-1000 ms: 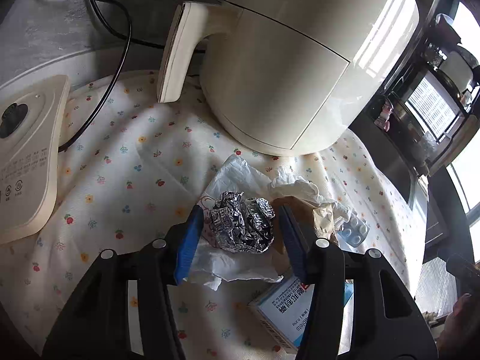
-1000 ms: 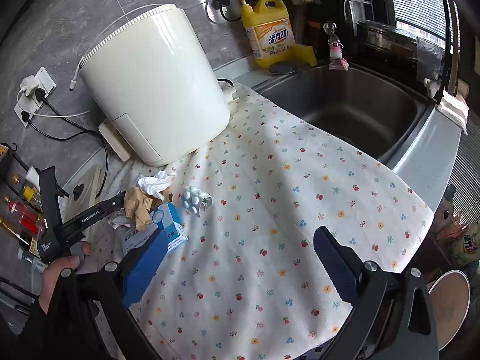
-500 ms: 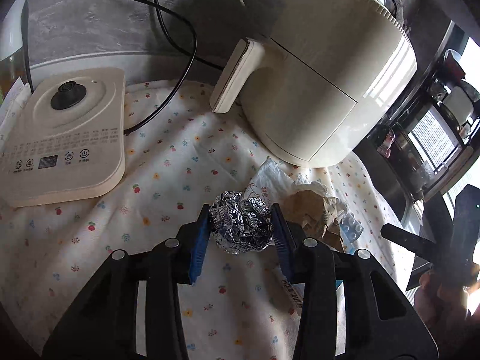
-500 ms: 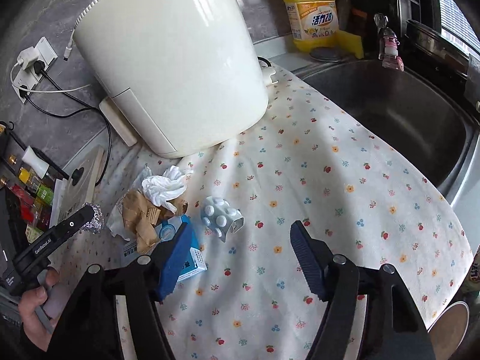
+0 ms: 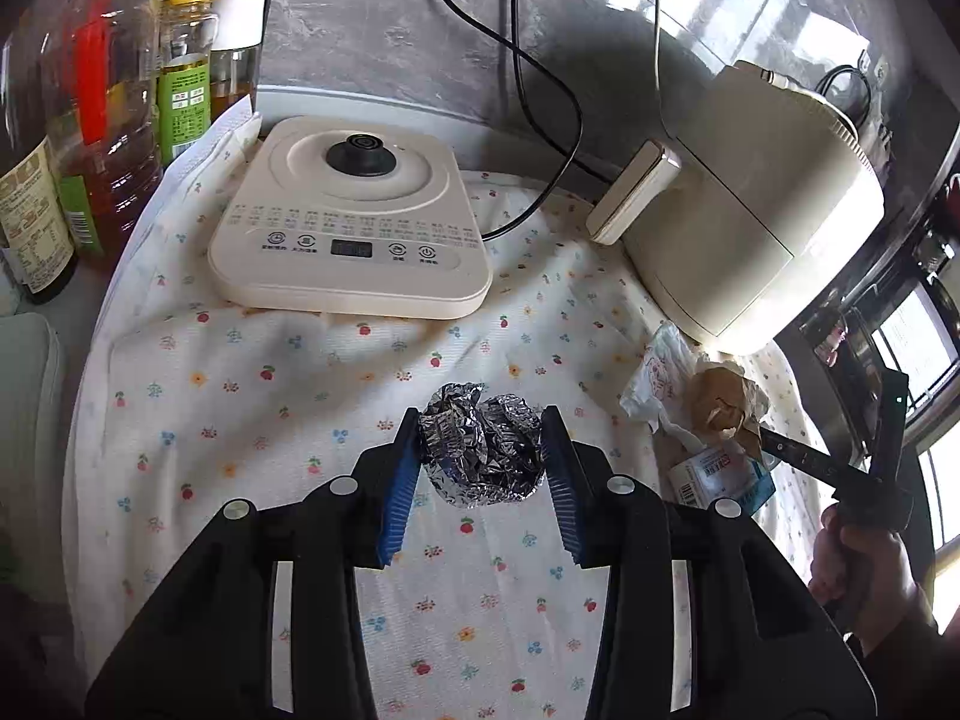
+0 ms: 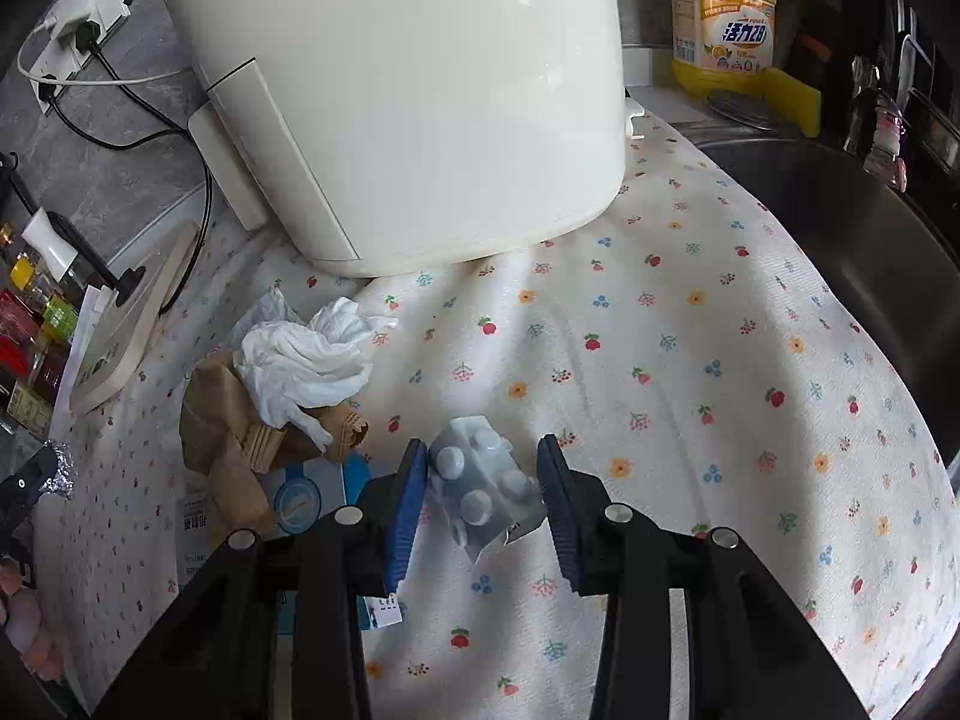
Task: Collect trash
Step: 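Grasp the foil ball with the left tool while the right tool grasps the white blister pack, then carry the foil ball and blister pack over the bin and open both tools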
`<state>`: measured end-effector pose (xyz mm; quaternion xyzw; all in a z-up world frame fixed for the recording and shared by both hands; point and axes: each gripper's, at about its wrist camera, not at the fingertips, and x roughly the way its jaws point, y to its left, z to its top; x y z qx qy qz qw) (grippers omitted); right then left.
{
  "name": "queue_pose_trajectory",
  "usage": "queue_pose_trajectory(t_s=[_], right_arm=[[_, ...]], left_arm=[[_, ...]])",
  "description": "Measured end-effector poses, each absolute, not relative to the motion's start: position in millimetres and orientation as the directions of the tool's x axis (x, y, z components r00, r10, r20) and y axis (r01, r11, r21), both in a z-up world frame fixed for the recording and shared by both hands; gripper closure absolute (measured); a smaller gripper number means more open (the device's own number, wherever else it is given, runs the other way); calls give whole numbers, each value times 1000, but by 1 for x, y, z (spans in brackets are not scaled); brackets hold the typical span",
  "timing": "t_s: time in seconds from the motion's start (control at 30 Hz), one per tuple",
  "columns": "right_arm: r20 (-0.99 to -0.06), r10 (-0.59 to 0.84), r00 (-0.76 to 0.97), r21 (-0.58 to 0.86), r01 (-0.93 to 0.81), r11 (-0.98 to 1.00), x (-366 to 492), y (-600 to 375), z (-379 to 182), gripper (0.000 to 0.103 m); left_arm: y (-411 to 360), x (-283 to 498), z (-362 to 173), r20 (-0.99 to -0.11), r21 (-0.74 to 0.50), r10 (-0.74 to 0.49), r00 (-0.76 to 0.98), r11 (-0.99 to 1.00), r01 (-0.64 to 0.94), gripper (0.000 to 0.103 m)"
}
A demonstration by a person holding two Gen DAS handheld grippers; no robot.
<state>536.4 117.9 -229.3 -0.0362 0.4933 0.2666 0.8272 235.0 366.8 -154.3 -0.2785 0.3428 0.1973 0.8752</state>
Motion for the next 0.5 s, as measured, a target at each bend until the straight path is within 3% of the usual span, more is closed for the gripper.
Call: queue_pose_trajectory(t_s=[0.5], right_arm=[[-808, 463, 365, 261, -482, 836, 498, 72, -212, 68]], left_arm=[[323, 191, -148, -714, -343, 210, 667, 726, -596, 63]])
